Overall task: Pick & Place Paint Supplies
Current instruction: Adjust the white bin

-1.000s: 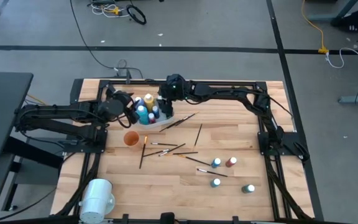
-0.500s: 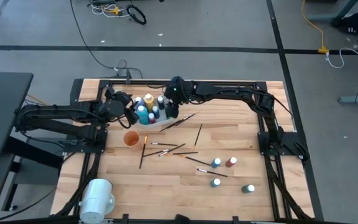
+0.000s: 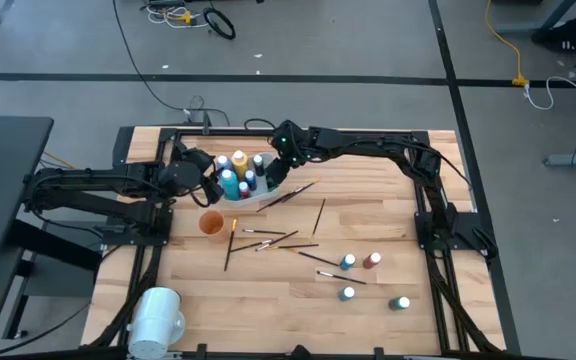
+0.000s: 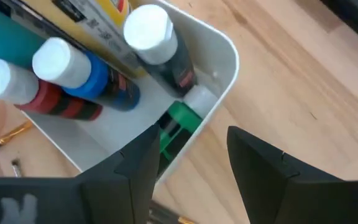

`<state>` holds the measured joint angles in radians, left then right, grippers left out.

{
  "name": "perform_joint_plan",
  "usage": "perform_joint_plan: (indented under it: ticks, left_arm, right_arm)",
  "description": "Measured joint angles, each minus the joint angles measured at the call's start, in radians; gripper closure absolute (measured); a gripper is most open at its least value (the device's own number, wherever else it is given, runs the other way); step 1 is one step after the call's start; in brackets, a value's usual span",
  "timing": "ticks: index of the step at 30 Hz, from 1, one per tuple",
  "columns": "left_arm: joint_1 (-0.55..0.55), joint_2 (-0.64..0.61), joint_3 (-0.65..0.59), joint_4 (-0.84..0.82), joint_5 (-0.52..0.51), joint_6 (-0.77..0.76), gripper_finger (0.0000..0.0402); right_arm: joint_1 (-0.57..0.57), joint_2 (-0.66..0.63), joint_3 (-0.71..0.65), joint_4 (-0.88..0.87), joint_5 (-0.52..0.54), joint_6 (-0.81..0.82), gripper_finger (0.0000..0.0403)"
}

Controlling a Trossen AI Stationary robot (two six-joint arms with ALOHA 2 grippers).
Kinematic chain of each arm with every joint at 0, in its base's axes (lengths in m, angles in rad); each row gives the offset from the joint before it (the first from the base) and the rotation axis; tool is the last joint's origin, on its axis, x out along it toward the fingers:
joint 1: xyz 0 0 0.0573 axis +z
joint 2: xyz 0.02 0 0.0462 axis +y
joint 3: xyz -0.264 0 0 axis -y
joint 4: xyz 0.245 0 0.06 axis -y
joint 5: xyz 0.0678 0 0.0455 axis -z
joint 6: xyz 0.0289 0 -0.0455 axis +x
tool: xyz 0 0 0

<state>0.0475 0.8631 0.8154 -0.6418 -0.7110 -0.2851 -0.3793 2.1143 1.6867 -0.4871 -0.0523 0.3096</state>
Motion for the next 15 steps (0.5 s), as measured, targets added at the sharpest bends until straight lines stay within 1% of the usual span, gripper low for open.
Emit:
perform_joint_plan:
  ticks: [7, 11, 15]
  left_arm:
    - [0.000, 0.000, 0.000, 0.000, 0.002, 0.008, 0.0205]
    - [0.000, 0.000, 0.000, 0.000, 0.002, 0.009, 0.0205]
    - [0.000, 0.000, 0.000, 0.000, 0.002, 0.009, 0.0205]
  right_arm:
    - [0.007, 0.015, 0.001, 0.006, 0.008, 0.014, 0.0213]
    - [0.007, 0.029, 0.000, -0.004, -0.016, 0.026, 0.0213]
    - [0.012, 0.042, 0.000, -0.008, -0.011, 0.024, 0.0217]
